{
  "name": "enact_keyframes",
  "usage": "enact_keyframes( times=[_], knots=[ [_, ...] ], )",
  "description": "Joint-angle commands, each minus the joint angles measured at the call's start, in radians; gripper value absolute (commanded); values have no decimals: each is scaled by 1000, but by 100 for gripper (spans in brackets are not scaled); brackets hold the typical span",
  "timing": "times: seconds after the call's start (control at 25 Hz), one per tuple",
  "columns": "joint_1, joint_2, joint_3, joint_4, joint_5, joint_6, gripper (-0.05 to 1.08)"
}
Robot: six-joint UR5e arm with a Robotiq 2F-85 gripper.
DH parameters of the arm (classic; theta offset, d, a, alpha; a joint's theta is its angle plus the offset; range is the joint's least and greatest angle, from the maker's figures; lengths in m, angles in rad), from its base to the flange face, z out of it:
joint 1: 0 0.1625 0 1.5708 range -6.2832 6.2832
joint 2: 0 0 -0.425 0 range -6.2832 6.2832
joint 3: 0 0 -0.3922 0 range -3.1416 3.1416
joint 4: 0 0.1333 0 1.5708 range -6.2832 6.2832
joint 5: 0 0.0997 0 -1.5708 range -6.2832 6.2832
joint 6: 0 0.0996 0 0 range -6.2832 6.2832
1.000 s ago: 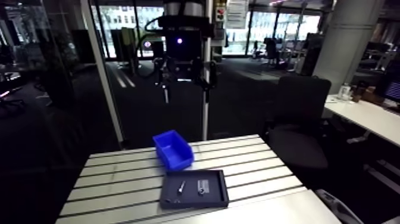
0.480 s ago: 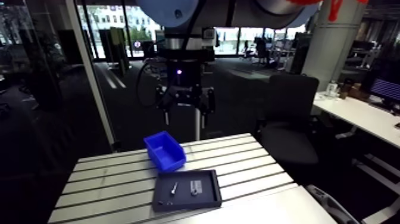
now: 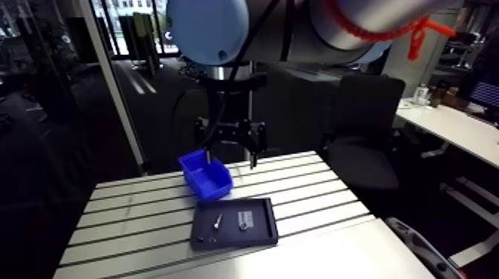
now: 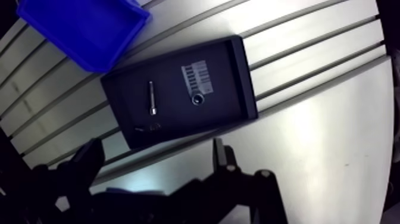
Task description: Pick up the M10 bolt from the tray and put it into the blue bin.
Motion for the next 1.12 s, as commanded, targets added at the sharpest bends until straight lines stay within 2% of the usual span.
enact_keyframes(
  times=[0.04,0.44,0.76,1.12],
  knots=[
    [4,38,37,-53,-1,-1,1],
    [21,94,49,-103,-6,-1,1],
    [59,125,54,-142,-12,1,1],
    [71,147,75,-183,-13,2,1]
  ],
)
